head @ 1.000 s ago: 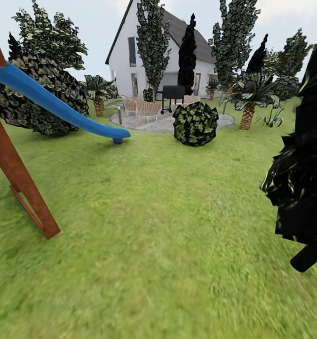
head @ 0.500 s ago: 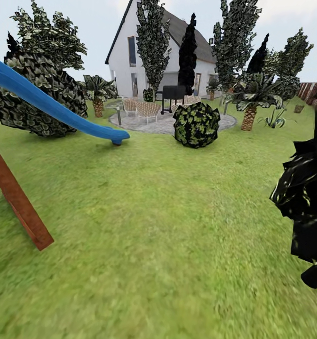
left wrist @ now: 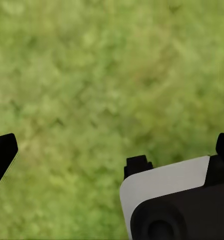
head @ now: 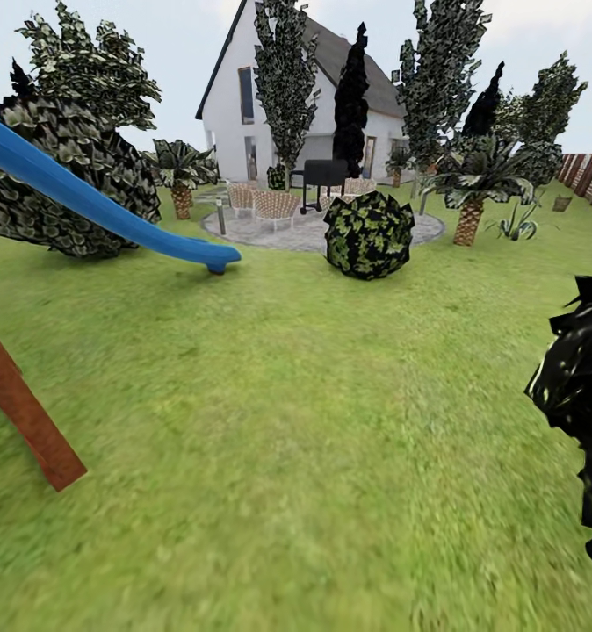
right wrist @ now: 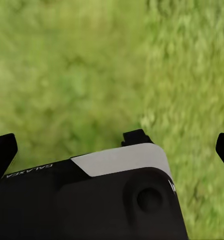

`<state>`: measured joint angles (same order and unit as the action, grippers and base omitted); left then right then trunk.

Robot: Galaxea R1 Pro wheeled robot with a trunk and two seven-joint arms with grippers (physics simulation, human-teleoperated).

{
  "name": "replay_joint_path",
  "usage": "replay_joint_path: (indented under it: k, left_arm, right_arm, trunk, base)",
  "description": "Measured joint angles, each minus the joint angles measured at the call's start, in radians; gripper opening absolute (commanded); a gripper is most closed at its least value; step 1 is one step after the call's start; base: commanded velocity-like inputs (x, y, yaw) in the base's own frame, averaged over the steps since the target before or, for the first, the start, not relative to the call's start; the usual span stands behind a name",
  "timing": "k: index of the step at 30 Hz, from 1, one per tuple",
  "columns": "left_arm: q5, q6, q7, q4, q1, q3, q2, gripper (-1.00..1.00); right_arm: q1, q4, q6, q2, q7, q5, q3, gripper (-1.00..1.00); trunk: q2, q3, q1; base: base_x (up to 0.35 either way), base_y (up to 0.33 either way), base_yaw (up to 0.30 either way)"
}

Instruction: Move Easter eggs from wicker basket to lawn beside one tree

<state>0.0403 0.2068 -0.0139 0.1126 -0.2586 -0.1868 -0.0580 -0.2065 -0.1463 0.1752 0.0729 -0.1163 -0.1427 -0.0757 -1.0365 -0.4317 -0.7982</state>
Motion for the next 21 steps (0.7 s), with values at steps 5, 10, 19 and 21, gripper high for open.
replay_joint_path:
  k: [5, 10, 19, 21]
  left_arm:
    - [0.0, 0.0, 0.0, 0.0, 0.0, 0.0, 0.0, 1.0]
    - [0.0, 0.0, 0.0, 0.0, 0.0, 0.0, 0.0, 1.0]
    - [0.0, 0.0, 0.0, 0.0, 0.0, 0.0, 0.0, 1.0]
    - [0.0, 0.0, 0.0, 0.0, 0.0, 0.0, 0.0, 1.0]
  right_arm:
    - [0.0, 0.0, 0.0, 0.0, 0.0, 0.001, 0.0, 1.0]
    - [0.0, 0.0, 0.0, 0.0, 0.0, 0.001, 0.0, 1.0]
    - [0.0, 0.0, -0.002, 0.0, 0.0, 0.002, 0.0, 1.0]
    - [0.0, 0.0, -0.003, 0.0, 0.0, 0.002, 0.0, 1.0]
  trunk:
    - [0.0, 0.0, 0.0]
    - [0.0, 0.0, 0.0]
    - [0.0, 0.0, 0.0]
    - [0.0, 0.0, 0.0]
  base:
    - [0.33, 0.0, 0.0]
    - [0.329, 0.0, 0.0]
    - [0.33, 0.0, 0.0]
    - [0.33, 0.0, 0.0]
